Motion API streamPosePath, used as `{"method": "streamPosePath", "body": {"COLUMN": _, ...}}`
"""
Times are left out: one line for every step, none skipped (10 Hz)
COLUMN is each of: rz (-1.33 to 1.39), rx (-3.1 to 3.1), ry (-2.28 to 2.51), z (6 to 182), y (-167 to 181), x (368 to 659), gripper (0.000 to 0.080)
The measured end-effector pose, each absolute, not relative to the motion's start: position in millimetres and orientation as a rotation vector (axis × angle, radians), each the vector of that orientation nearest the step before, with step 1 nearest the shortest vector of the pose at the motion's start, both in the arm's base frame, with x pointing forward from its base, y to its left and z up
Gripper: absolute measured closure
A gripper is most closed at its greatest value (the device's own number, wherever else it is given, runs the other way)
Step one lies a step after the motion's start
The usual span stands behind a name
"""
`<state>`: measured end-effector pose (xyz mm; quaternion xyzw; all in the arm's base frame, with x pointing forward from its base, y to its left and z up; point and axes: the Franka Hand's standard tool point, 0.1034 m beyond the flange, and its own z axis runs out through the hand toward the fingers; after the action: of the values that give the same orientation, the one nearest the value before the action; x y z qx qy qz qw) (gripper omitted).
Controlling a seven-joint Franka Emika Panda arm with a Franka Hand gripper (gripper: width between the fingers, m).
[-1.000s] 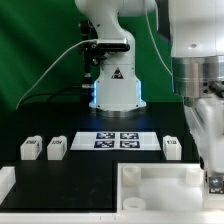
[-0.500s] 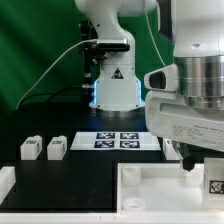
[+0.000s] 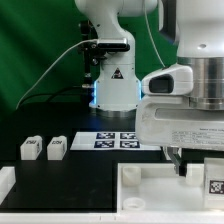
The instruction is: Assemble one leg
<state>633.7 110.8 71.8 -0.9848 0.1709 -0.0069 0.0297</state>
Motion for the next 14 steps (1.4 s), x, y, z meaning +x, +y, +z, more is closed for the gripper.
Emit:
{"method": "streamPosePath", "body": {"rz": -0.015, "rx": -3.007, "ry": 0.645, "z": 71.7, "y": 112.0, "x": 633.6, "gripper": 0.0278}}
{"method": "streamPosePath", "body": {"rz": -0.008, "rx": -2.959, "ry": 0.833, "z": 71.4, "y": 112.7, "x": 633.3, "gripper": 0.0278}}
{"method": "streamPosePath", "body": {"rz": -0.002, "rx": -2.916, "ry": 0.973, "z": 71.1, "y": 113.0, "x": 633.2, "gripper": 0.0448}}
{"method": "streamPosePath", "body": {"rz": 0.009, "rx": -2.849, "ry": 1.142, "z": 71.0, "y": 112.4, "x": 634.2, "gripper": 0.0508}}
{"method": "streamPosePath", "body": {"rz": 0.016, "rx": -2.794, "ry": 1.279, "z": 70.5, "y": 109.2, "x": 636.6, "gripper": 0.0508}}
{"method": "streamPosePath", "body": {"rz": 0.037, "rx": -2.694, "ry": 1.488, "z": 69.3, "y": 109.4, "x": 636.2, "gripper": 0.0508}}
{"method": "streamPosePath", "body": {"rz": 0.076, "rx": -2.582, "ry": 1.701, "z": 68.6, "y": 110.2, "x": 636.5, "gripper": 0.0508}}
{"method": "streamPosePath", "body": {"rz": 0.098, "rx": -2.384, "ry": 1.994, "z": 68.9, "y": 110.5, "x": 635.9, "gripper": 0.0508}}
{"method": "streamPosePath", "body": {"rz": 0.094, "rx": -2.139, "ry": 2.275, "z": 69.3, "y": 111.8, "x": 634.8, "gripper": 0.0507}}
{"method": "streamPosePath", "body": {"rz": 0.089, "rx": -1.940, "ry": 2.442, "z": 69.8, "y": 112.6, "x": 633.8, "gripper": 0.0507}}
{"method": "streamPosePath", "body": {"rz": 0.061, "rx": -1.791, "ry": 2.535, "z": 69.9, "y": 112.7, "x": 631.7, "gripper": 0.0507}}
{"method": "streamPosePath", "body": {"rz": 0.066, "rx": -1.753, "ry": 2.544, "z": 69.6, "y": 111.7, "x": 630.6, "gripper": 0.0507}}
{"method": "streamPosePath", "body": {"rz": 0.065, "rx": -1.793, "ry": 2.514, "z": 69.9, "y": 111.8, "x": 630.6, "gripper": 0.0507}}
{"method": "streamPosePath", "body": {"rz": 0.064, "rx": -1.836, "ry": 2.482, "z": 69.5, "y": 111.6, "x": 630.4, "gripper": 0.0506}}
